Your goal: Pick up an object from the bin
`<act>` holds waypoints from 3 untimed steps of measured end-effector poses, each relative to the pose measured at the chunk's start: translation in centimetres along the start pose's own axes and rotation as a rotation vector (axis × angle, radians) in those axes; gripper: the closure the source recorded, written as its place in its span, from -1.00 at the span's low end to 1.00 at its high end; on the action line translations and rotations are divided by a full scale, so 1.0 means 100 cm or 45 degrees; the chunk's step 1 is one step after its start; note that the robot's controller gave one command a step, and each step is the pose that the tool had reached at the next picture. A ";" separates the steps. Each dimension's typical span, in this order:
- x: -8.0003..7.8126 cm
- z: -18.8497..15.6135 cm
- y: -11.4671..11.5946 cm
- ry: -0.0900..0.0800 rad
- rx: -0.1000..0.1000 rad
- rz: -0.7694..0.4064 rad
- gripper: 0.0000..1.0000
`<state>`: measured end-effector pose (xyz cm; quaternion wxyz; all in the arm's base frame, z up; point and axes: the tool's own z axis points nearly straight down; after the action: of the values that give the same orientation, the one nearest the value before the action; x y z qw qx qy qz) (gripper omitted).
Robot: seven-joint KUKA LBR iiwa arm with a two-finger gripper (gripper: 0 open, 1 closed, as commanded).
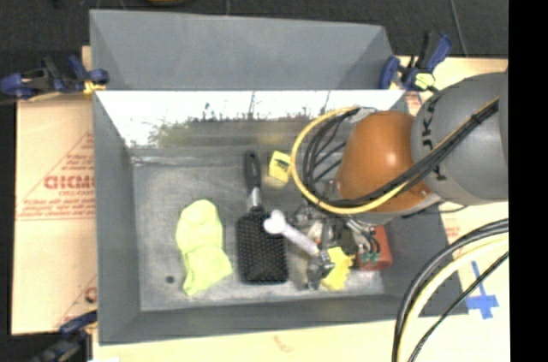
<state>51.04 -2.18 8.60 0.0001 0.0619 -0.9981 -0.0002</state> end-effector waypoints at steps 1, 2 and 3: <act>0.010 0.008 -0.009 -0.003 0.001 -0.095 -1.00; 0.016 0.011 -0.019 -0.003 -0.001 0.282 -1.00; 0.031 0.001 -0.088 -0.006 0.002 0.206 1.00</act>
Offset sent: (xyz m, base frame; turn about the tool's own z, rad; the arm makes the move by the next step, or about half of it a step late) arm -0.0199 -0.0327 -0.0160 0.3891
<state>49.01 -11.28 8.53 -0.0022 -0.0190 -0.9998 0.0006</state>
